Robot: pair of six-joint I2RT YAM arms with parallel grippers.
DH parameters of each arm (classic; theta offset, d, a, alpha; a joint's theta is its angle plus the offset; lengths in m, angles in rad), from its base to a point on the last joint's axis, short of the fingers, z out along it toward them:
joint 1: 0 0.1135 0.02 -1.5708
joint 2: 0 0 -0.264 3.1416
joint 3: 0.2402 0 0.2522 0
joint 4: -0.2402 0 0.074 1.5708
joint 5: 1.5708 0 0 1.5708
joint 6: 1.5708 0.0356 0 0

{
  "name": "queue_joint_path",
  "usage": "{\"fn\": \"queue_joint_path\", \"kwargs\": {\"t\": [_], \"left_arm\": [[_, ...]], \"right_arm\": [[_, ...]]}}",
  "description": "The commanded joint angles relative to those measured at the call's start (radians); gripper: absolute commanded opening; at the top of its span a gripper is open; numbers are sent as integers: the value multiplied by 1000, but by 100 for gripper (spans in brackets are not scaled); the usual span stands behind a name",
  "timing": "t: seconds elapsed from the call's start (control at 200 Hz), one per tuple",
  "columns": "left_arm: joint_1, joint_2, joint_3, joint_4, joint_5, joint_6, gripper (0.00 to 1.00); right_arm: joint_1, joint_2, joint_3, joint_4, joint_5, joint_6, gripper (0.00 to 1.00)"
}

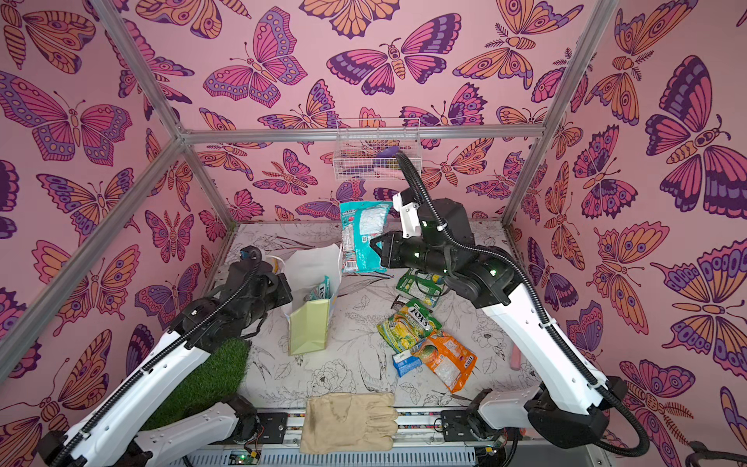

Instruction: Place the snacks into the paper bag

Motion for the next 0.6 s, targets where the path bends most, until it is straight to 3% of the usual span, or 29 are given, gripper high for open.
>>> {"fn": "queue_joint_path", "kwargs": {"t": [0.0,0.596], "left_arm": [[-5,-16,-13,16,-25,-6,0],[-6,-16,-7,17,-24,-4,0]], "right_arm": [[32,22,75,11,38,-36,0],[122,217,259,-107,86,-67,0]]}}
